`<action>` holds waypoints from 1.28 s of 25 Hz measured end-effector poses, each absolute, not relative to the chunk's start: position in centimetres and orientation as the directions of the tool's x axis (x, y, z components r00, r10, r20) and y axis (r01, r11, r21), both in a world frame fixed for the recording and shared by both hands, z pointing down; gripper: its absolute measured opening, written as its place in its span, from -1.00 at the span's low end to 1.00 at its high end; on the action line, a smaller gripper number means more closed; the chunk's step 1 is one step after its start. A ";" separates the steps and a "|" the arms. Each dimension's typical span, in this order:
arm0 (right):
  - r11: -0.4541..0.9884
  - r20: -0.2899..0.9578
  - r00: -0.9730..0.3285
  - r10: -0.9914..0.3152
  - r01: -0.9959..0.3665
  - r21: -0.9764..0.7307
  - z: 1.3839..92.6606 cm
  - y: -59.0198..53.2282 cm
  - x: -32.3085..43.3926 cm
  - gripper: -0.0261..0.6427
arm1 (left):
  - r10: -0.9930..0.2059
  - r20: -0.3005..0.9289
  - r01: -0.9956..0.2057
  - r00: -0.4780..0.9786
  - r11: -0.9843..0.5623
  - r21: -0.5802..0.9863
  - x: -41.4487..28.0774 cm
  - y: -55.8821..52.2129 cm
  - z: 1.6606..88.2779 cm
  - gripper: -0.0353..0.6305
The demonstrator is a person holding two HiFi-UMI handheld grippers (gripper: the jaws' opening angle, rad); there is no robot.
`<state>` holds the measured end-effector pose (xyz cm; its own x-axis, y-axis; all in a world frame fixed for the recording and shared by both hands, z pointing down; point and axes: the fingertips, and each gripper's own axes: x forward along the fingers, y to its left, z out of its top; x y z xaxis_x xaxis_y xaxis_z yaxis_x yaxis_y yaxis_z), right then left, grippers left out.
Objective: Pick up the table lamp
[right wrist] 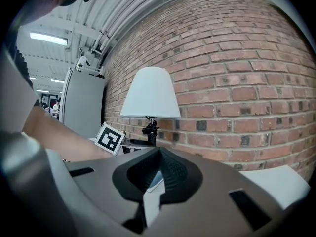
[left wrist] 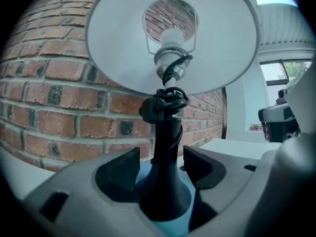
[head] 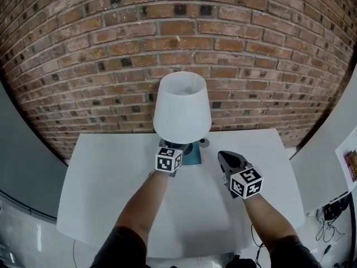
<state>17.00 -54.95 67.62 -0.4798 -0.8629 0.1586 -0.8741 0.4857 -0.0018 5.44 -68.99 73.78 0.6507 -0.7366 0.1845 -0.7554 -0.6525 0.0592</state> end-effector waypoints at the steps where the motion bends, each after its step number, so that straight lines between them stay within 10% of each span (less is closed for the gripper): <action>1: 0.487 0.156 -0.481 -0.862 -0.873 -0.003 67.6 -55.0 17.1 -0.94 | -0.733 0.185 -0.751 0.655 -0.658 0.052 5.9 -69.2 73.9 -0.12; 7: 0.499 0.145 -0.493 -0.858 -0.867 0.004 67.3 -55.3 17.8 -0.94 | -0.727 0.178 -0.747 0.663 -0.660 0.083 7.3 -70.5 74.4 -0.39; 32: 0.489 0.148 -0.478 -0.866 -0.871 0.052 59.5 -54.6 16.5 -0.94 | -0.686 0.221 -0.714 0.693 -0.696 0.075 4.0 -68.3 63.3 -0.41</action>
<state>16.50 -54.62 59.47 -0.4776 -0.8661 0.1477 -0.8708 0.4890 0.0516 4.04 -68.25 63.29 0.6928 -0.6863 0.2214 -0.7138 -0.6963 0.0751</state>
